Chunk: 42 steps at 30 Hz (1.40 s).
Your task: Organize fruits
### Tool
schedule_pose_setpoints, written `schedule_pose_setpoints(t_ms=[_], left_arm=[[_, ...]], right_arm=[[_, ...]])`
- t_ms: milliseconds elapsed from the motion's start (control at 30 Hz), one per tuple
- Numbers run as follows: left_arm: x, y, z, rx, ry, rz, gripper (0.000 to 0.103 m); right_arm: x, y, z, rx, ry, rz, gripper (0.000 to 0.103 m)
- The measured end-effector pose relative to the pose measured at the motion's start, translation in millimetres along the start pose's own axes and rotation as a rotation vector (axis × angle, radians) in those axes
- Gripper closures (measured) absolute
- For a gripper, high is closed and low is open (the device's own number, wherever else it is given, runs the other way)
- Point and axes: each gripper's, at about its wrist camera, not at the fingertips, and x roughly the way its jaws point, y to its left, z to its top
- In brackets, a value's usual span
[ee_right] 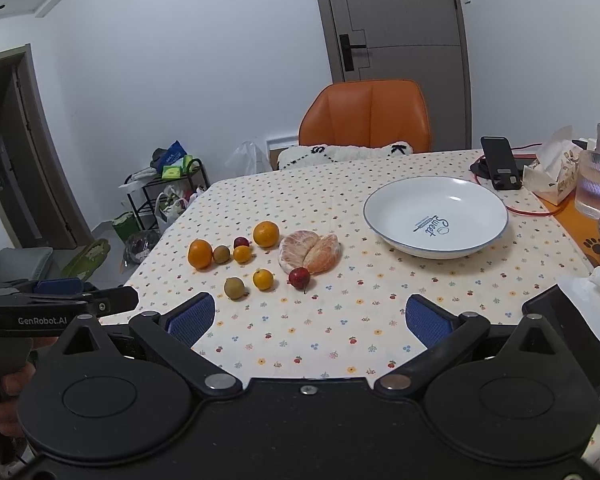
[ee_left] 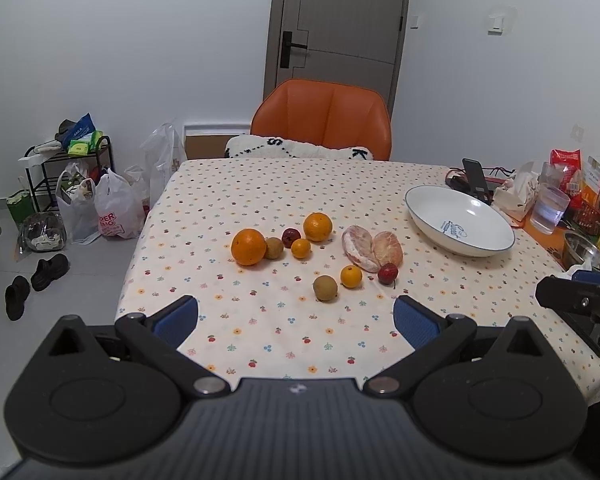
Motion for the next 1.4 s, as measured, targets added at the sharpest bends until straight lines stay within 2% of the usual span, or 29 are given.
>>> schedule_pose_setpoints(t_ms=[1400], left_arm=[[0.0, 0.3, 1.7, 0.0, 0.0, -0.007, 0.0]], right_arm=[[-3.0, -4.2, 2.8, 0.003, -0.012, -0.015, 0.0]])
